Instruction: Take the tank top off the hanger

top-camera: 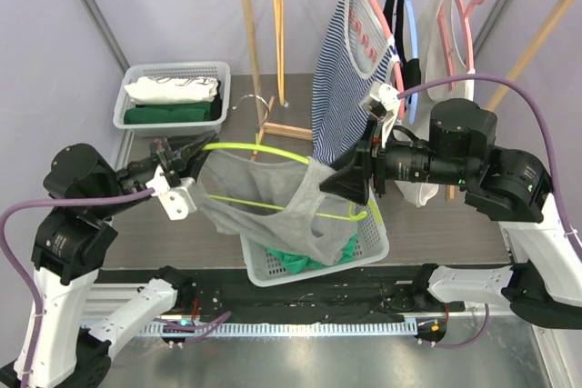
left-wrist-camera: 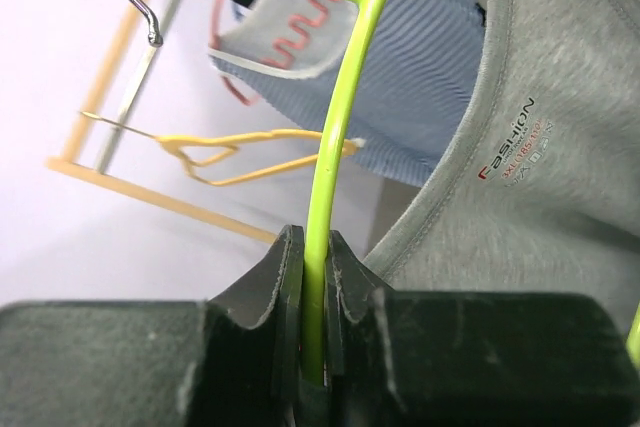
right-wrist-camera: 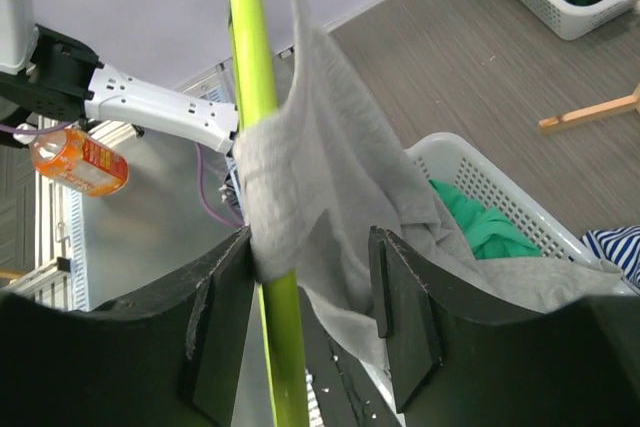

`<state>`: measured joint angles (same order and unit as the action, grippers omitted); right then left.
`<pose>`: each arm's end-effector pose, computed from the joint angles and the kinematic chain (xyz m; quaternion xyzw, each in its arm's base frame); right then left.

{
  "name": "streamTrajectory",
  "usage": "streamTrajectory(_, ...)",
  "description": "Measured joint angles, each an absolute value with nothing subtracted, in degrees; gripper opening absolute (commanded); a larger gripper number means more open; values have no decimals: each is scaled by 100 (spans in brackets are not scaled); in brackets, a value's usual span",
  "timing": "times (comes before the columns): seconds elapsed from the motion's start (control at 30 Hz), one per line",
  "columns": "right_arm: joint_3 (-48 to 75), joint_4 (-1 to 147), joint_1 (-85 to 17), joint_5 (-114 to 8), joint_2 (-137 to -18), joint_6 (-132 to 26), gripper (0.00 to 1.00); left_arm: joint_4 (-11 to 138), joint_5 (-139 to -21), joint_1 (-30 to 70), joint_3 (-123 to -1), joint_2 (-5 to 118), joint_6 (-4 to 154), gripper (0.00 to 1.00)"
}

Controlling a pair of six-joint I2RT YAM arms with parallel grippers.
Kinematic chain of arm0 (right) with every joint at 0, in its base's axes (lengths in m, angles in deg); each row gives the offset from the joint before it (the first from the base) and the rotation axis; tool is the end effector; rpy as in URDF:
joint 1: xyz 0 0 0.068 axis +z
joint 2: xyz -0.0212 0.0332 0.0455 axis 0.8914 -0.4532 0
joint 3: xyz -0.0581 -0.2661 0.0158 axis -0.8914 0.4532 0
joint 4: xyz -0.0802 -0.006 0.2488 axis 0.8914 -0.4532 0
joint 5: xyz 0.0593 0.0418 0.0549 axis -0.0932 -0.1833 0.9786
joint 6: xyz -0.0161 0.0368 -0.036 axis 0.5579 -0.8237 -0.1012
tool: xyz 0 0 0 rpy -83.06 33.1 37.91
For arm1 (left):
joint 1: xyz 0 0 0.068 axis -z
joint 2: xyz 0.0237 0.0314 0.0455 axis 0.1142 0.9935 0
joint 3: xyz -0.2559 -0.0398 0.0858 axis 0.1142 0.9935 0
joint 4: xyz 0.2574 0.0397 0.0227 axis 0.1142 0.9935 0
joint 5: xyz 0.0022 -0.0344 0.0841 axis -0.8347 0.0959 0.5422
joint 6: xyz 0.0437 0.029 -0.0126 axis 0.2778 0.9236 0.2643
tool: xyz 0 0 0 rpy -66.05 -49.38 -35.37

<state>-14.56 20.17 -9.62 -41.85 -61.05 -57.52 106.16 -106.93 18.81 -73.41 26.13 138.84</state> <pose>0.0876 0.1372 0.5264 -0.3738 0.6917 0.4314 0.4423 0.0729 -0.0572 0.4973 0.5947 0.3983 -0.0542 0.6963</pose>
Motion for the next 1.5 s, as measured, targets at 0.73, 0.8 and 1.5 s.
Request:
streamTrajectory(0.73, -1624, 1361, -925, -4749, -6013, -4939, 1, 9740, -11095, 1883, -7656, 2843, 12765, 100)
streamTrajectory(0.8, -1622, 1265, -927, -5046, -6026, -4725, 1, 9943, -11179, 1883, -8067, 3015, 12274, 100)
streamTrajectory(1.5, -1347, 1160, -927, -5245, -5736, -3455, 1, 13569, -12217, 1883, -10615, 5616, 11034, 80)
